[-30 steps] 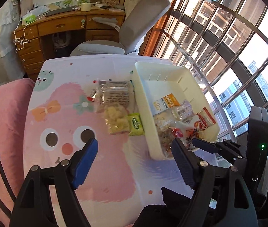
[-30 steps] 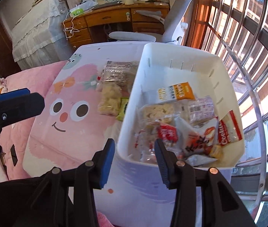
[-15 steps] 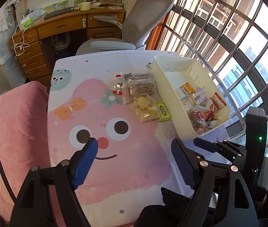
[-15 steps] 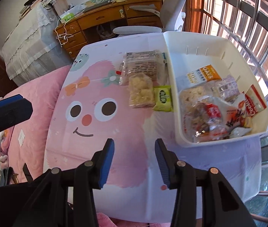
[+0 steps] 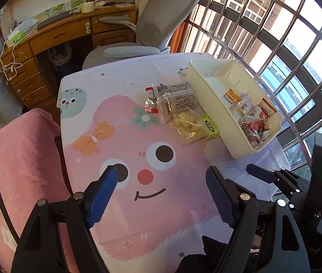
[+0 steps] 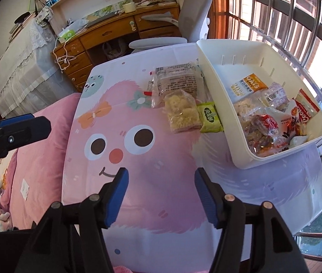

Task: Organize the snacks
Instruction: 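Withdraw both open grippers from the tray toward the remaining snacks, then grasp the large clear printed bag with the left gripper while the right gripper grasps the puffed-crisp bag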

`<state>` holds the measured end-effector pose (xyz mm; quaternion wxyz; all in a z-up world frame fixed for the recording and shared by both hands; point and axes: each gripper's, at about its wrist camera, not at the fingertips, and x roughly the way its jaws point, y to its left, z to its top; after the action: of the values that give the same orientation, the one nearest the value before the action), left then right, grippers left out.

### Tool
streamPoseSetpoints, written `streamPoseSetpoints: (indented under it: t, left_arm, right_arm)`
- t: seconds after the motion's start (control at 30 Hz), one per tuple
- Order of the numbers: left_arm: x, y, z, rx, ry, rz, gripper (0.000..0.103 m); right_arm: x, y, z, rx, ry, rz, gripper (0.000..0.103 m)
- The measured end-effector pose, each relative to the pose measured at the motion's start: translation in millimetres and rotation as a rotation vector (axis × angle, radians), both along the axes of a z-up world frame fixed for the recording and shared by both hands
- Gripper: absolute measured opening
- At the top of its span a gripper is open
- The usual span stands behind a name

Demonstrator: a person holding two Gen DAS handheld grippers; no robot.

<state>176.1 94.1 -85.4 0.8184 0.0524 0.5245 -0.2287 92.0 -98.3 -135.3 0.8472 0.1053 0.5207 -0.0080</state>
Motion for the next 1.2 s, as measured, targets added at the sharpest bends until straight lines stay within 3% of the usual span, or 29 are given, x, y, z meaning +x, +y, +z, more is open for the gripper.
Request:
streamPoseSetpoints:
  t: [0.23,0.67,1.2]
  left_arm:
    - [24,-11,-10,0.008,0.023,-0.01,0.079]
    - [85,-48,-38,0.072,0.095,-0.002,0.086]
    - [178,-117,-103,0.137,0.239,0.028,0.089]
  right_arm:
    - [7,-1,-1,-0.054,-0.049,-0.047,0.069]
    - [50,2,-30,-0.158,-0.154,0.02,0.07]
    - [91,-4,-82,-0.206,-0.142,0.023,0.07]
